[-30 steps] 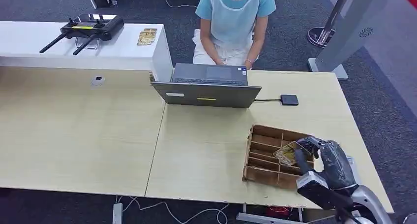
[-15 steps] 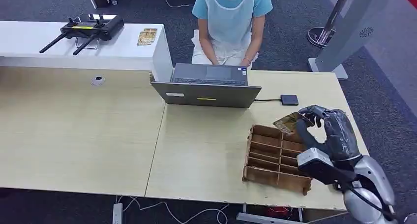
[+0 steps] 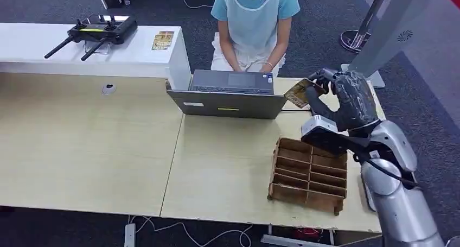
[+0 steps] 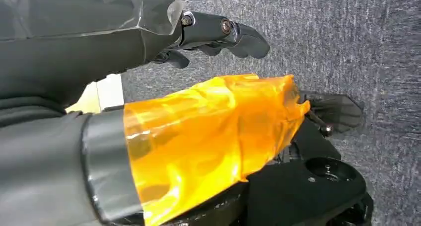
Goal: Pass the card to the sensor for recognition and then transmit it.
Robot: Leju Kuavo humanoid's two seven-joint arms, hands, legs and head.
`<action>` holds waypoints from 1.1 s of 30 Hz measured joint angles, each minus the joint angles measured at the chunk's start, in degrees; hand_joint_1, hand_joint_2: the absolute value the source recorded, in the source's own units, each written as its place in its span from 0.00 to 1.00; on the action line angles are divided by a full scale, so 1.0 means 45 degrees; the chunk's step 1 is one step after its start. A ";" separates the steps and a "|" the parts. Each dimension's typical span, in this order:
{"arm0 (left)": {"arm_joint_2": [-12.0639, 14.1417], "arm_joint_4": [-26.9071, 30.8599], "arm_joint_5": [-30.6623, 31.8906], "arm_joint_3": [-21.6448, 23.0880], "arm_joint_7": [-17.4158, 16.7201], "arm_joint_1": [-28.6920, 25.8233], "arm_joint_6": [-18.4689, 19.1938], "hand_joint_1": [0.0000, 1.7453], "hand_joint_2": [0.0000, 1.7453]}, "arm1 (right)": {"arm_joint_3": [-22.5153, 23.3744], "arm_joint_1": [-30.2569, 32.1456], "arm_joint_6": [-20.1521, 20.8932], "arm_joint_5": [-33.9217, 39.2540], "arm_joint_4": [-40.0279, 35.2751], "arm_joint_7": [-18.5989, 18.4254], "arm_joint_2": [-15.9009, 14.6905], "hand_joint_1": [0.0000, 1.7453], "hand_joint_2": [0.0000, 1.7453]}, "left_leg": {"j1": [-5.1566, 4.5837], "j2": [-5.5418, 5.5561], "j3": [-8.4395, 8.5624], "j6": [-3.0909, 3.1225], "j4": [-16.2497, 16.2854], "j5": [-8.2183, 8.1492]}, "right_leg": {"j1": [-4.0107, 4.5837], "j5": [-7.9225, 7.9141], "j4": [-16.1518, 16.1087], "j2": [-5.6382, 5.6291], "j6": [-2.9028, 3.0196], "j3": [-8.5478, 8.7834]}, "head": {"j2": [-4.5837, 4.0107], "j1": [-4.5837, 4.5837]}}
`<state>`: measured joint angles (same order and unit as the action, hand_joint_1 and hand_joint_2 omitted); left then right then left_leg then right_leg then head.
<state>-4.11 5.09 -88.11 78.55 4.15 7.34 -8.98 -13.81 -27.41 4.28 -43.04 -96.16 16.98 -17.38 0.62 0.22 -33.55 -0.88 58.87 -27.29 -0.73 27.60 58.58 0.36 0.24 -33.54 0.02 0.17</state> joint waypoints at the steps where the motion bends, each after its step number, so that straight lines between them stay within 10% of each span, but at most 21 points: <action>1: 0.0005 0.0000 0.0000 0.0063 0.0010 0.0013 0.0010 0.00 0.00 | -0.0197 -0.0390 -0.0005 0.0015 0.0261 -0.0121 0.0074 1.00 1.00 | -0.0001 -0.0010 0.0005 -0.0001 0.0000 0.0001 | 0.0000 -0.0003 0.0000 -0.0012 0.0004 -0.0006 | 0.0000 0.0000; 14: 0.0092 0.0000 0.0029 0.0773 -0.0078 0.0047 0.0466 0.00 0.00 | -0.1410 -0.5171 0.0083 0.0282 0.5842 -0.0835 0.1424 1.00 1.00 | 0.0001 0.0002 0.0007 -0.0009 0.0002 0.0023 | 0.0001 -0.0015 0.0001 0.0000 0.0006 -0.0002 | -0.0005 0.0000; 33: 0.0131 0.0000 0.0107 0.1463 -0.0316 0.0069 0.0593 0.00 0.00 | -0.1614 -0.8329 -0.0083 -0.0297 1.2103 -0.1501 0.3503 1.00 1.00 | 0.0002 -0.0002 0.0009 -0.0010 0.0002 0.0024 | 0.0002 -0.0016 0.0002 -0.0007 0.0006 -0.0005 | 0.0000 0.0000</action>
<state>-3.52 5.09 -87.62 85.13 2.73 7.65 -6.32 -21.07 -64.89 3.91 -44.37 -41.70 10.23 -1.62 0.63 0.21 -33.51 -0.93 58.88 -27.18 -0.72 27.53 58.59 0.33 0.27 -33.56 0.02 0.17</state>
